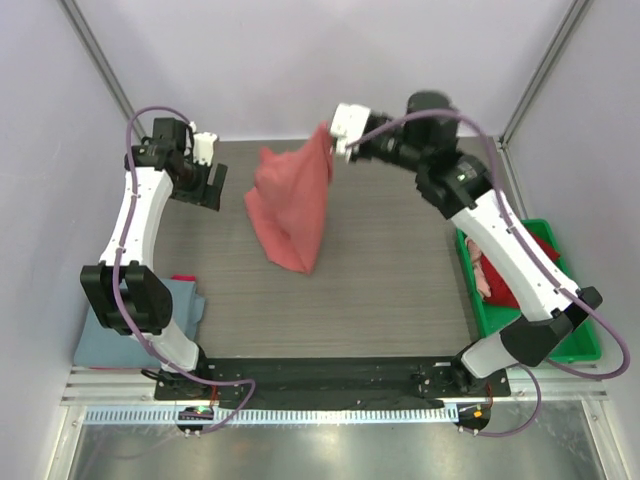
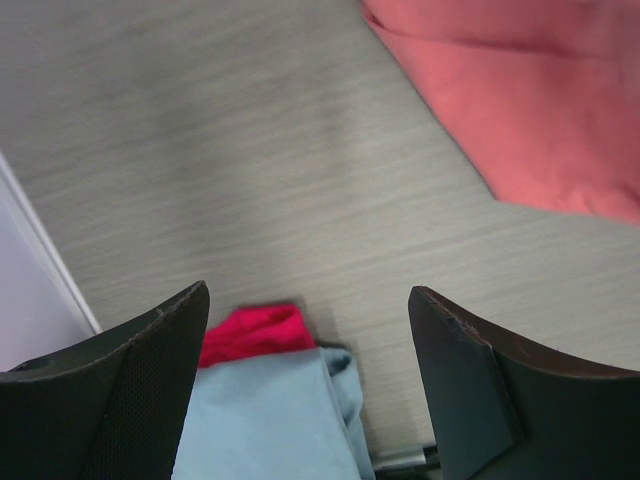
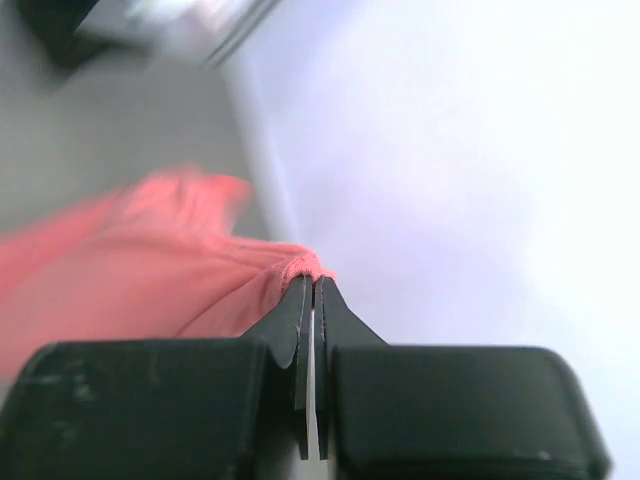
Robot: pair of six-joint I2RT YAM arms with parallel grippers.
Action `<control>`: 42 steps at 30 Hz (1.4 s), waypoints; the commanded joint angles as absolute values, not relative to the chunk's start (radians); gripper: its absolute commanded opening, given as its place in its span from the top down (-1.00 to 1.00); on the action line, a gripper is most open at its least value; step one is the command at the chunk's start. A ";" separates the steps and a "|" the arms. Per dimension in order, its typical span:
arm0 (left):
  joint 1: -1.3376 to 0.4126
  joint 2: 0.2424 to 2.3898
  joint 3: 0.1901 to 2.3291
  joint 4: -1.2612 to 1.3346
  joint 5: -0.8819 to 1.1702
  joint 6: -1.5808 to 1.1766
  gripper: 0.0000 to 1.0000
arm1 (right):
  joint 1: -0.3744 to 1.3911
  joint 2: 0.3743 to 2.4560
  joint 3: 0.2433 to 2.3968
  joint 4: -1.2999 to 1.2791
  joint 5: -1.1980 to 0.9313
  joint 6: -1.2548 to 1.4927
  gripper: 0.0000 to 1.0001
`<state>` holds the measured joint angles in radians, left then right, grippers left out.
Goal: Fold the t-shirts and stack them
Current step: Move the tshirt to the center of the board, then flatten the tshirt out
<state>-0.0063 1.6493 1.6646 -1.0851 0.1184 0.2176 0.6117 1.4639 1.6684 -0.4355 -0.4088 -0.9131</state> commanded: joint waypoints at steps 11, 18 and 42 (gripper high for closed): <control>-0.011 1.632 1.827 -1.068 0.172 0.235 -0.52 | 0.388 1.683 1.907 -0.218 0.032 -0.703 0.97; -0.162 1.572 1.681 -1.112 0.316 0.255 -0.38 | 0.394 1.606 1.571 -0.382 0.080 -0.699 0.98; -0.525 1.855 1.420 -0.907 0.155 0.258 -0.05 | 0.396 1.536 1.448 -0.396 0.081 -0.709 0.97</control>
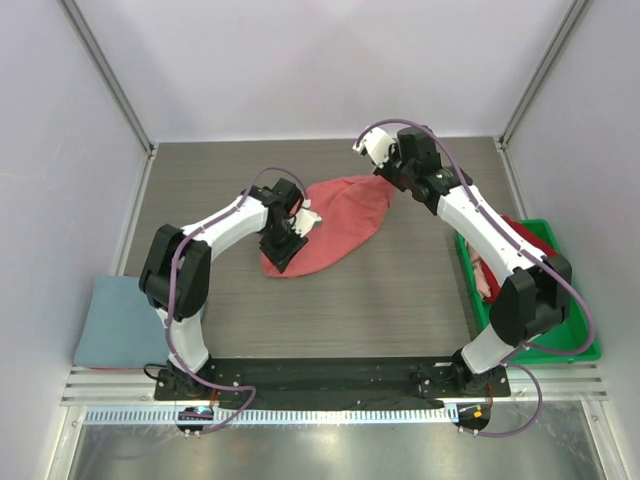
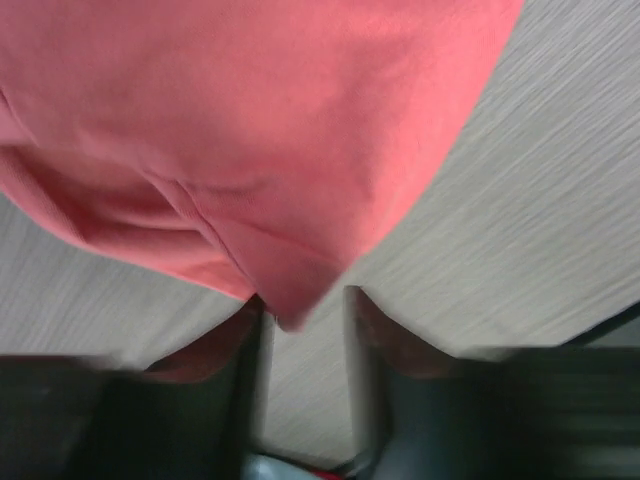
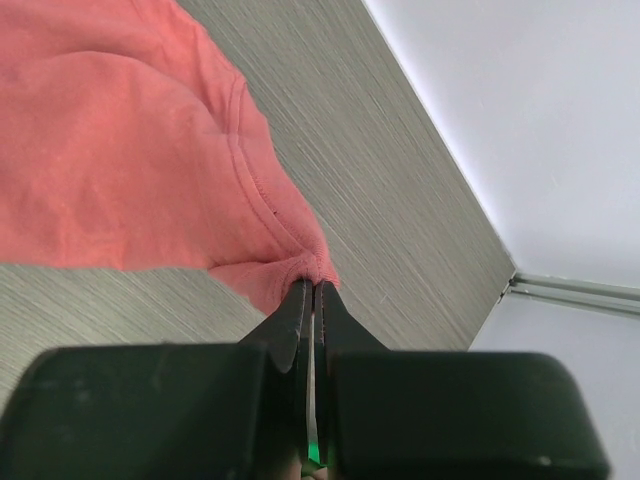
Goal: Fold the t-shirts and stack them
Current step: Flatten the tshirt out
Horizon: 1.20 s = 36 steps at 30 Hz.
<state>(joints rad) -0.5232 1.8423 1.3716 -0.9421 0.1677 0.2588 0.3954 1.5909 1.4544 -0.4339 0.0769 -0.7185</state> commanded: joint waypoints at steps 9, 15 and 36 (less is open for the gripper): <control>-0.525 1.577 1.442 -1.089 0.132 0.401 0.99 | 0.394 1.245 1.352 -0.472 -0.093 -0.654 0.97; -0.525 1.269 1.542 -1.094 0.009 0.520 1.00 | 0.394 0.937 1.327 -0.405 -0.269 -0.447 0.98; -0.408 1.781 1.791 -0.762 -0.099 0.443 0.02 | 0.215 1.634 1.367 -0.218 0.038 -0.406 0.98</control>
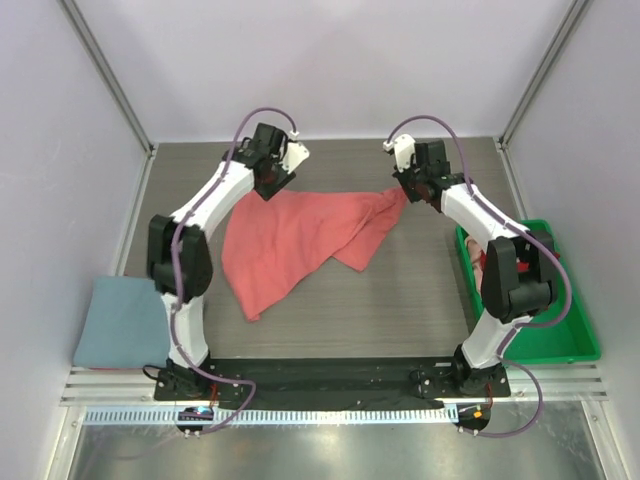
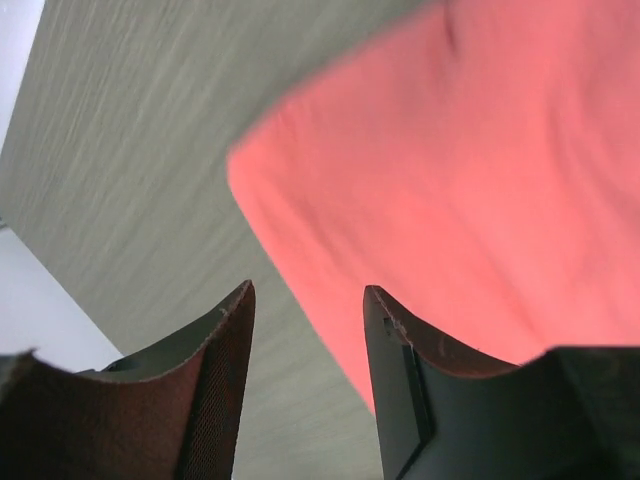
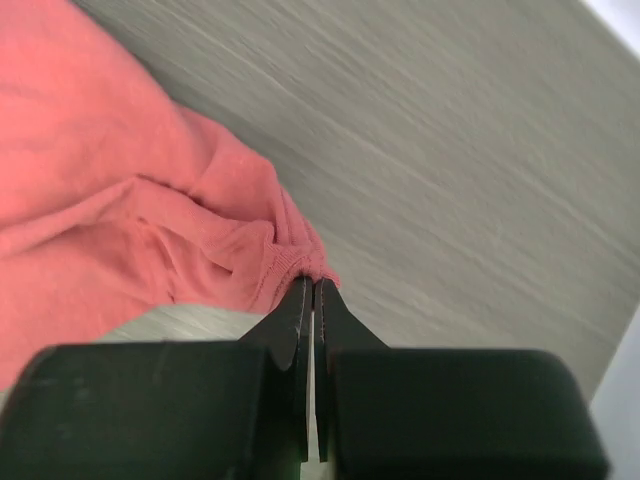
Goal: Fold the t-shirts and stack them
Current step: Flatten the tshirt out
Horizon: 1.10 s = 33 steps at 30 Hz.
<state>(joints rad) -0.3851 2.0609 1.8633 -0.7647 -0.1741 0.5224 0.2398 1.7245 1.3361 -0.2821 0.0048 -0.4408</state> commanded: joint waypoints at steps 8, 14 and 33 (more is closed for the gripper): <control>-0.578 1.427 1.349 -0.980 -0.018 0.499 0.04 | 0.195 1.597 1.324 -0.233 0.012 -0.397 0.97; -0.589 1.414 1.140 -0.999 0.025 0.506 0.08 | 0.195 1.615 1.342 -0.245 0.014 -0.394 0.97; -0.627 1.618 0.971 -0.839 0.055 0.403 0.11 | 0.193 1.612 1.335 -0.265 0.012 -0.414 0.98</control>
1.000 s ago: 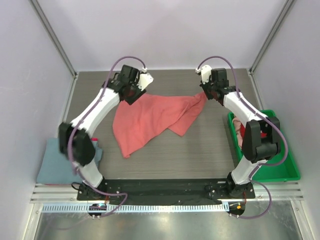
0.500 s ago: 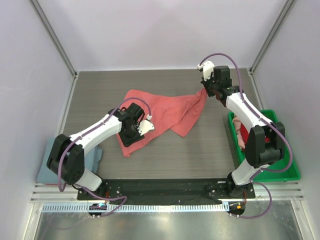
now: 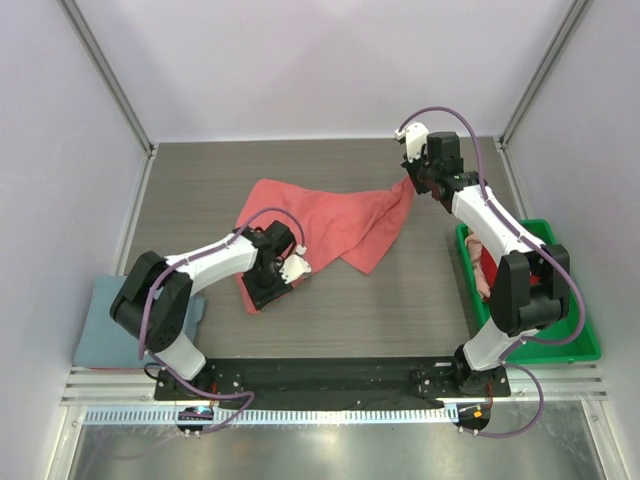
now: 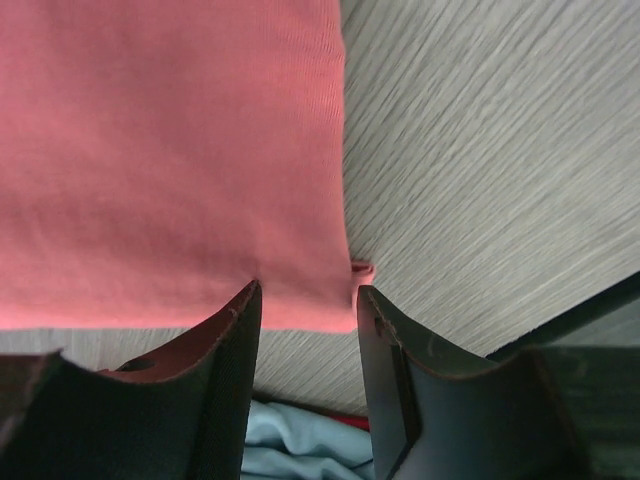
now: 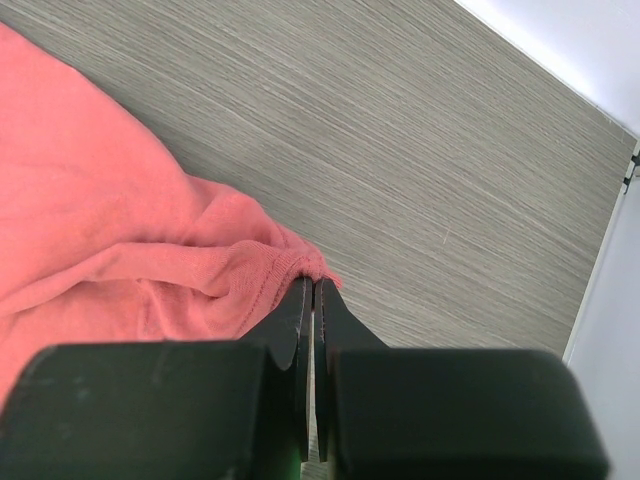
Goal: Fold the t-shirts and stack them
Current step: Flatten the tshirt out
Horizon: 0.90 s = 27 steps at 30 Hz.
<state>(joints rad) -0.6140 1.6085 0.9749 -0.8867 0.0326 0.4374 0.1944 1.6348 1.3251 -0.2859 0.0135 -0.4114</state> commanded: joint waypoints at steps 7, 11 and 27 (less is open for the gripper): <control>-0.627 1.690 0.994 -0.808 0.026 0.380 0.61 | 0.195 1.618 1.331 -0.267 0.012 -0.419 0.98; -0.627 1.660 1.037 -0.845 0.028 0.371 0.95 | 0.193 1.594 1.325 -0.271 0.012 -0.423 0.98; -0.571 1.135 1.443 -1.215 -0.078 0.569 1.00 | 0.195 0.961 1.239 -0.443 -0.281 -0.364 0.97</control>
